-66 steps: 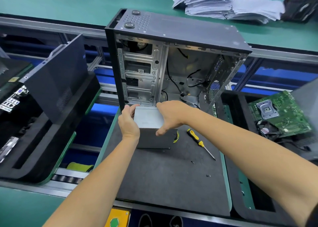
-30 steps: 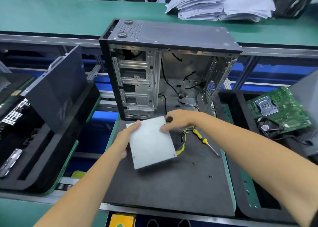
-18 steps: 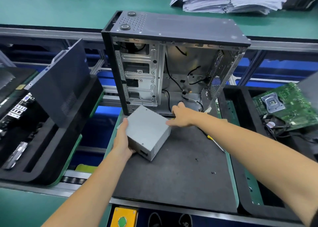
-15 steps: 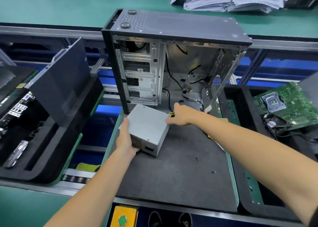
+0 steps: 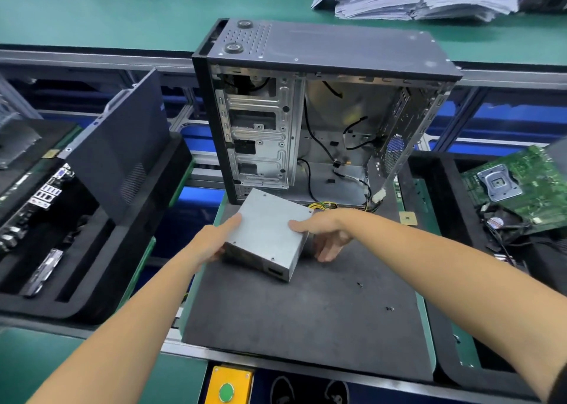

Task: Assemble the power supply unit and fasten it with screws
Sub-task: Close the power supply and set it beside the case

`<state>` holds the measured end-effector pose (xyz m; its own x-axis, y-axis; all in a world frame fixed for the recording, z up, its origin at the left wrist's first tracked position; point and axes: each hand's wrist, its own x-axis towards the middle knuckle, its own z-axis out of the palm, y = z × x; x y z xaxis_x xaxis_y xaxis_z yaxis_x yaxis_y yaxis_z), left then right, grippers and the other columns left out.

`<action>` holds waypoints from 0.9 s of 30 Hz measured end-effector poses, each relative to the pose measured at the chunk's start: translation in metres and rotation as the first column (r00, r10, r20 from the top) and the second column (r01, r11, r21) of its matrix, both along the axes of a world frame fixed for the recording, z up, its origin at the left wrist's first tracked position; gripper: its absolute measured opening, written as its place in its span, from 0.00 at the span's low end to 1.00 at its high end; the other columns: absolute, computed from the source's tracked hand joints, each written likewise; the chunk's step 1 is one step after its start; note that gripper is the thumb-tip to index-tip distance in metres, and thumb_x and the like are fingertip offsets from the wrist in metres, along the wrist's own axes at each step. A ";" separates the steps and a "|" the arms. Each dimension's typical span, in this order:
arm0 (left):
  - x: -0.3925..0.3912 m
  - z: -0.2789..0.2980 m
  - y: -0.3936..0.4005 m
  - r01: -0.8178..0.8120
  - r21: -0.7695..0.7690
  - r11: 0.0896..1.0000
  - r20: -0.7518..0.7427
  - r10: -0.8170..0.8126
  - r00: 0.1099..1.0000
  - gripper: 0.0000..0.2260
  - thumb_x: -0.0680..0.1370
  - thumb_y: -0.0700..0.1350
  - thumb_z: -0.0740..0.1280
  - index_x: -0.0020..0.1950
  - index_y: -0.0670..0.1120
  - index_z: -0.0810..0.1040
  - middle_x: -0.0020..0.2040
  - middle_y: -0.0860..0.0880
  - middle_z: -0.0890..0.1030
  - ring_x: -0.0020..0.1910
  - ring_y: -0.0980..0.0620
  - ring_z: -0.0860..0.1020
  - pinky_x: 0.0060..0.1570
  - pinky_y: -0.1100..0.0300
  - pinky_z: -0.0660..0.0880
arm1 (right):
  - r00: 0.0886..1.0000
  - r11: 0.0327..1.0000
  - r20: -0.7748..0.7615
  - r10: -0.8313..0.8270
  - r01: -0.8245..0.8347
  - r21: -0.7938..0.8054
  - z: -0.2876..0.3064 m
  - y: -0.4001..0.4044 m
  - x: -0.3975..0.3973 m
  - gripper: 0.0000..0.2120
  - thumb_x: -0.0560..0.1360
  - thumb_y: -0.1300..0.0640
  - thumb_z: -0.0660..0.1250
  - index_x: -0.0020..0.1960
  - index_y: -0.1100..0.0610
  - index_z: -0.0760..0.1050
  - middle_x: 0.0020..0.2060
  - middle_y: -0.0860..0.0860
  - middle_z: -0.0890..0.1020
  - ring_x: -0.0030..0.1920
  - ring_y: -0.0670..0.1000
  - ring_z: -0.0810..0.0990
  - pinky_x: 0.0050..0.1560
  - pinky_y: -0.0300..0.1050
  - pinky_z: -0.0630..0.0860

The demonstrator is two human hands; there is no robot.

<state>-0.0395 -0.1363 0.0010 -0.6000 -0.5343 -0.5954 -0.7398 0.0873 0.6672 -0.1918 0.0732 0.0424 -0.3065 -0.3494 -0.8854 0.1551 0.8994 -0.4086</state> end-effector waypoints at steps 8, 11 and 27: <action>-0.024 -0.001 0.031 0.163 0.085 0.983 -0.026 -0.162 0.986 0.31 0.69 0.67 0.70 0.55 0.40 0.80 0.45 0.49 0.85 0.41 0.50 0.84 0.42 0.59 0.80 | 0.918 0.906 0.087 -0.388 0.397 -0.144 -0.019 -0.005 -0.011 0.23 0.75 0.43 0.68 0.64 0.55 0.72 0.58 0.52 0.80 0.58 0.54 0.79 0.62 0.57 0.74; -0.019 -0.006 0.050 0.311 0.100 0.945 -0.056 -0.306 0.950 0.27 0.67 0.65 0.73 0.52 0.43 0.82 0.42 0.53 0.86 0.40 0.56 0.84 0.41 0.61 0.79 | 0.933 0.923 0.019 -0.360 0.359 -0.137 -0.015 0.008 -0.025 0.19 0.75 0.42 0.69 0.58 0.54 0.75 0.52 0.51 0.83 0.52 0.53 0.82 0.58 0.57 0.76; -0.004 -0.046 0.043 0.510 -0.185 0.840 -0.156 -0.538 0.829 0.66 0.60 0.49 0.82 0.76 0.61 0.31 0.58 0.52 0.75 0.50 0.54 0.77 0.50 0.65 0.75 | 0.716 0.797 -0.370 0.593 -0.587 0.142 -0.012 0.050 -0.032 0.55 0.62 0.54 0.82 0.76 0.56 0.49 0.72 0.51 0.62 0.71 0.57 0.65 0.66 0.53 0.69</action>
<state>-0.0437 -0.0933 -0.0453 -0.9070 -0.1702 -0.3852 -0.4147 0.5201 0.7467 -0.2236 0.1236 0.0306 -0.3499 -0.5624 -0.7492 -0.5716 0.7618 -0.3048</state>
